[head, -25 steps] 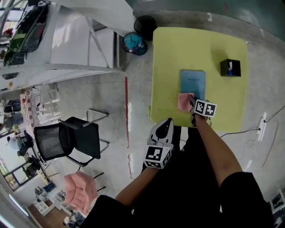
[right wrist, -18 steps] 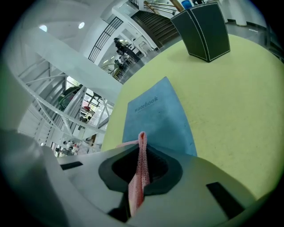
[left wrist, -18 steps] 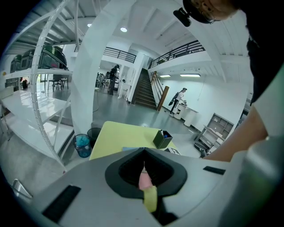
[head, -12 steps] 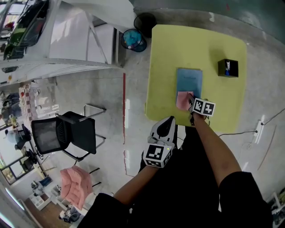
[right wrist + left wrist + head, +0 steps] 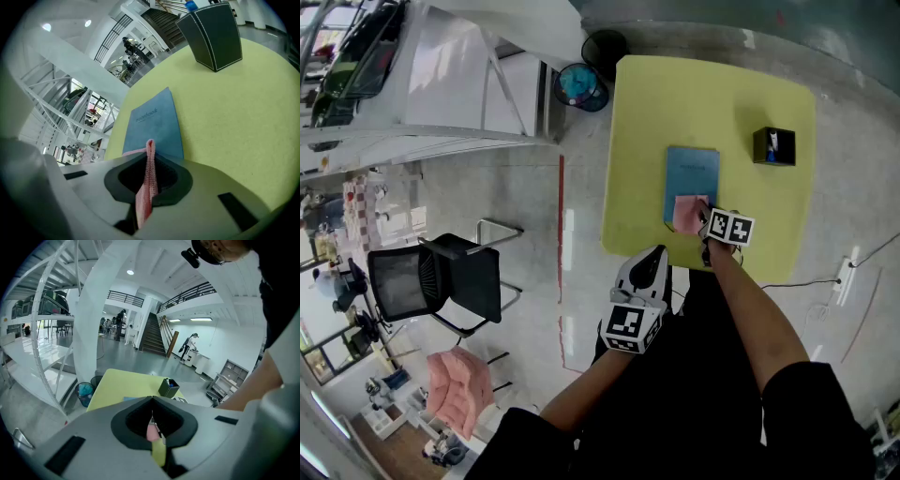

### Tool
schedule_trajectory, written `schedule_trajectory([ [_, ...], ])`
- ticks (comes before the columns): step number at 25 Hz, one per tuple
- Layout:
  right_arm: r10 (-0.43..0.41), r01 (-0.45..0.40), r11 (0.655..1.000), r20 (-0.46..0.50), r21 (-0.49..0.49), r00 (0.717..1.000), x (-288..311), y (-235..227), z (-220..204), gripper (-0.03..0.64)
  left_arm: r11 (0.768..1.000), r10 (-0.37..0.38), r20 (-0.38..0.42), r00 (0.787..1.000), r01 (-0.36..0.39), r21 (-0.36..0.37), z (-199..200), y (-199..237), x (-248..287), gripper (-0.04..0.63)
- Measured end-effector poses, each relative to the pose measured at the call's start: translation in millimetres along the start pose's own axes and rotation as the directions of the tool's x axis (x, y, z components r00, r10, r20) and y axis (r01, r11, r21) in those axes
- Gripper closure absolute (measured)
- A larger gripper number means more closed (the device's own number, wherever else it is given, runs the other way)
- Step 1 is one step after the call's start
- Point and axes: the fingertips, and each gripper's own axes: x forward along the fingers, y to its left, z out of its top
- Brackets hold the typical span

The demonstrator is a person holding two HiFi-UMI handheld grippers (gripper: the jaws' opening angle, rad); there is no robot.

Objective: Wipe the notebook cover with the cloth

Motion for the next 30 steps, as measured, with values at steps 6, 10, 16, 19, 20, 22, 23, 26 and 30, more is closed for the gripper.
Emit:
schedule_trajectory([
  [6,0.016,-0.016,1.0,-0.015,-0.006,1.0,-5.4,-7.1,4.8,0.58,1.0,0.005,0.002,1.0,-0.005,0.002,3.2,-13.3,7.5,0.58],
  [10,0.024,-0.025,1.0,-0.023,-0.013,0.999,-7.5,-9.6,6.2,0.58,1.0,0.021,0.006,1.0,-0.021,0.0,4.6,-18.2,8.1,0.58],
  [16,0.014,-0.015,1.0,-0.028,-0.02,1.0,-12.0,-18.8,7.3,0.58,0.999,0.051,0.014,0.999,-0.051,-0.016,3.3,-20.1,7.8,0.58],
  [19,0.017,-0.018,0.999,-0.034,-0.038,0.999,-13.4,-20.8,7.5,0.58,0.998,0.057,0.015,0.998,-0.056,-0.017,1.6,-23.8,7.7,0.58],
  [20,0.018,-0.019,0.999,-0.035,-0.04,0.999,-13.9,-20.7,7.9,0.58,0.998,0.059,0.016,0.998,-0.058,-0.017,2.0,-25.0,7.5,0.58],
  [22,0.018,-0.019,0.999,-0.037,-0.034,0.999,-14.7,-20.7,8.4,0.58,0.998,0.064,0.019,0.998,-0.064,-0.018,3.4,-26.4,6.4,0.58],
  [23,0.017,-0.018,0.999,-0.036,-0.031,0.999,-15.1,-21.0,8.5,0.58,0.998,0.068,0.021,0.997,-0.067,-0.019,3.8,-26.6,5.5,0.58],
  [26,0.008,-0.009,1.0,-0.028,-0.028,1.0,-18.4,-25.5,8.9,0.58,0.997,0.078,0.024,0.997,-0.078,-0.021,2.4,-27.2,2.7,0.58],
  [30,0.014,-0.014,1.0,-0.011,-0.002,1.0,-23.6,-33.0,11.9,0.58,0.997,0.077,0.023,0.997,-0.076,-0.021,0.7,-29.8,2.4,0.58],
])
